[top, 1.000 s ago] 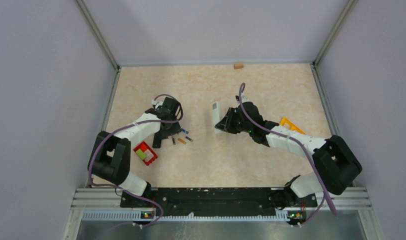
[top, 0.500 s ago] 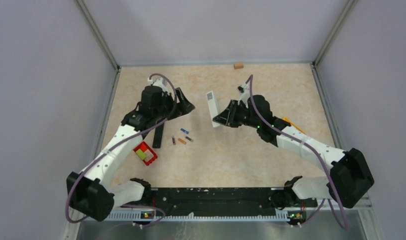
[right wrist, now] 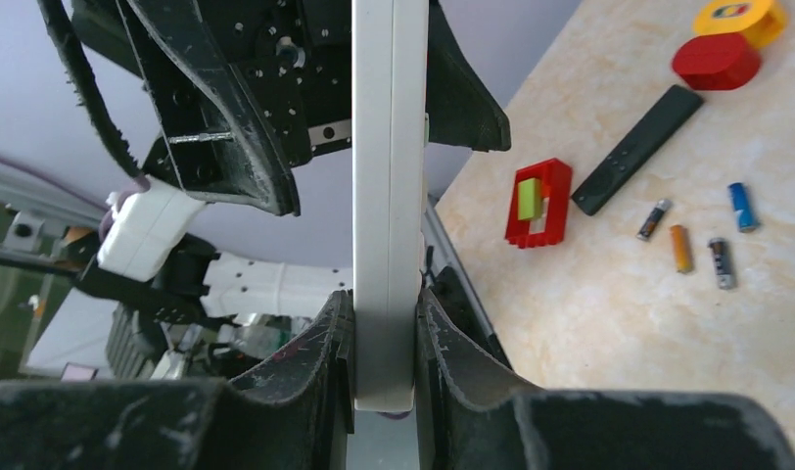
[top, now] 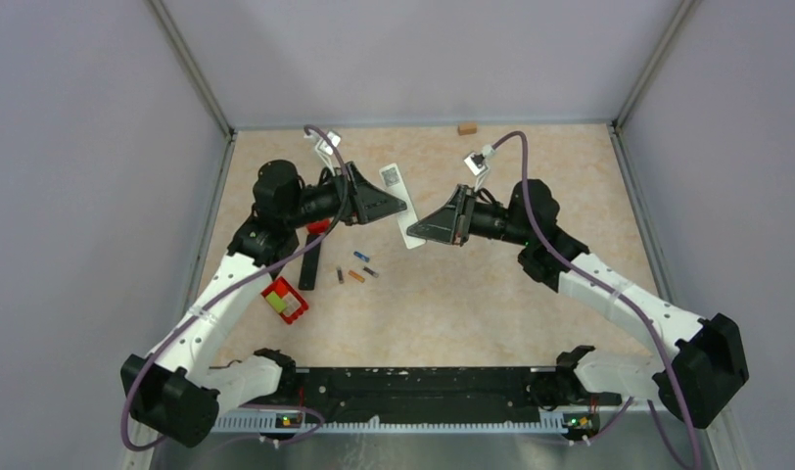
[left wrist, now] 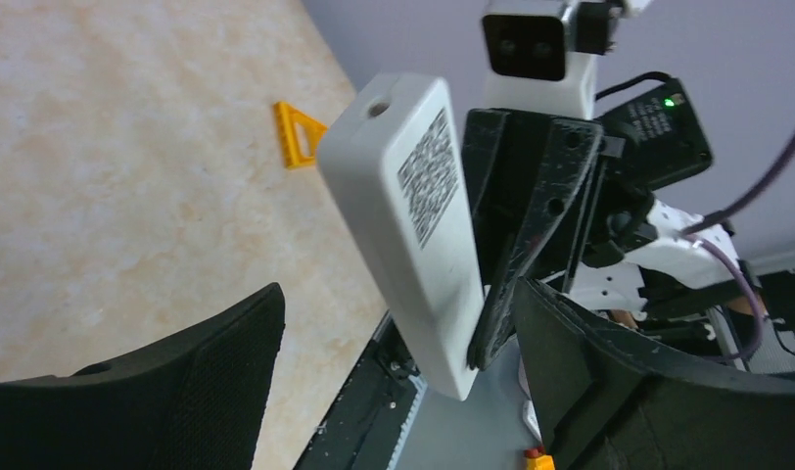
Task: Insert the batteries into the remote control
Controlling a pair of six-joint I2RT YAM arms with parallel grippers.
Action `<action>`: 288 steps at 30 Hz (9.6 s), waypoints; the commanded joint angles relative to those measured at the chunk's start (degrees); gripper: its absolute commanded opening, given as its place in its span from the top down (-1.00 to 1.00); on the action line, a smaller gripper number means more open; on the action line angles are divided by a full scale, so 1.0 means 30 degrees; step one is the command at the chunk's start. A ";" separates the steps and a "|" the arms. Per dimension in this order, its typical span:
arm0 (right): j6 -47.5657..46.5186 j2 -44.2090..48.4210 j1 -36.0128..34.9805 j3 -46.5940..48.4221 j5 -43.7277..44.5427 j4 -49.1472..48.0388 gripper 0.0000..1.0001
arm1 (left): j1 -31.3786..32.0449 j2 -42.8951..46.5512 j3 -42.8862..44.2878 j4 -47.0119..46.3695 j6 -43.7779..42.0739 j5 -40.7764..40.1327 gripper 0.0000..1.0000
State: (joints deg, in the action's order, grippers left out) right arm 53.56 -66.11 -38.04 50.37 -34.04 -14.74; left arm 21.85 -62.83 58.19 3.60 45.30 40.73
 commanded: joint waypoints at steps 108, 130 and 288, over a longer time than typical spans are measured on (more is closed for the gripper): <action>0.9872 -0.1490 0.0058 -0.3237 0.6177 -0.5255 0.24 | -0.0055 -0.2749 -0.2010 -0.8692 0.4030 -0.5296 1.00; 0.4526 0.0614 0.1853 -0.3309 0.8790 -0.0050 1.00 | -0.0209 -0.2233 -0.0883 -0.2749 -0.2505 -0.8124 1.00; -0.7853 0.1267 -0.9077 0.3087 1.4741 0.2980 1.00 | -0.0786 0.1762 -0.1060 -0.4334 0.1779 0.3075 1.00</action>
State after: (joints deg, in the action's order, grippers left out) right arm 27.81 -61.06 -64.75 59.22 10.61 -0.80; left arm 20.23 -55.61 52.42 -2.22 44.29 47.37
